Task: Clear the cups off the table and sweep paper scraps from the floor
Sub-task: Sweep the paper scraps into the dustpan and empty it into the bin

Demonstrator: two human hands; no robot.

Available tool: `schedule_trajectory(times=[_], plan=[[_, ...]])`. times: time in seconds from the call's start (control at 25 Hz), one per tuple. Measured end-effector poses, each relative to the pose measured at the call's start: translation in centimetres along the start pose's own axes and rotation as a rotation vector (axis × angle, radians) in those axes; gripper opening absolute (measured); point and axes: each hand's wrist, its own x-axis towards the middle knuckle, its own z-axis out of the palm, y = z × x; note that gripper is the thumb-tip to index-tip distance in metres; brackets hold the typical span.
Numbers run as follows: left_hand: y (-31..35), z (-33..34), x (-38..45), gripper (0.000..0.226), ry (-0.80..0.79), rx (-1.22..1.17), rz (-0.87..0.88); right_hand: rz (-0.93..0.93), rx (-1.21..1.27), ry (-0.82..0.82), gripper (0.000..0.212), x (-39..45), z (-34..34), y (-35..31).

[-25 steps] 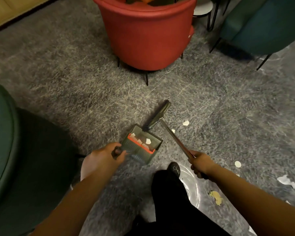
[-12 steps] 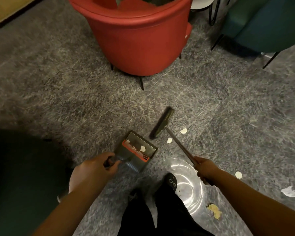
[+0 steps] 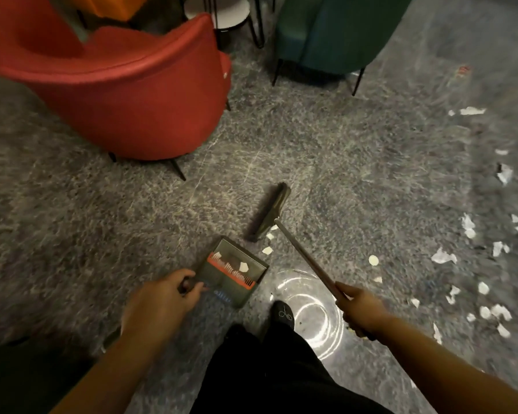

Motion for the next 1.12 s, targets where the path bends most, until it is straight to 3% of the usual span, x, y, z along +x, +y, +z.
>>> schedule_trajectory(times=[0.28, 0.52, 0.68, 0.88, 1.12], plan=[[2.1, -0.3, 2.4, 0.037, 0.021, 0.172, 0.229, -0.012, -0.057, 0.189, 0.058, -0.4, -0.7, -0.4], [3.8, 0.0, 4.4, 0.035, -0.004, 0.313, 0.325, 0.035, -0.267, 0.204, 0.055, 2.6, -1.9, -0.8], [4.4, 0.0, 5.6, 0.035, -0.006, 0.250, 0.297, 0.114, -0.034, 0.087, 0.043, 4.1, -1.1, -0.4], [5.1, 0.0, 6.5, 0.032, -0.084, 0.211, 0.270, 0.152, 0.136, 0.052, 0.061, 4.0, 0.4, 0.9], [5.8, -0.2, 7.3, 0.032, -0.052, 0.273, 0.258, 0.175, 0.395, -0.098, 0.049, 5.5, 0.3, -0.6]])
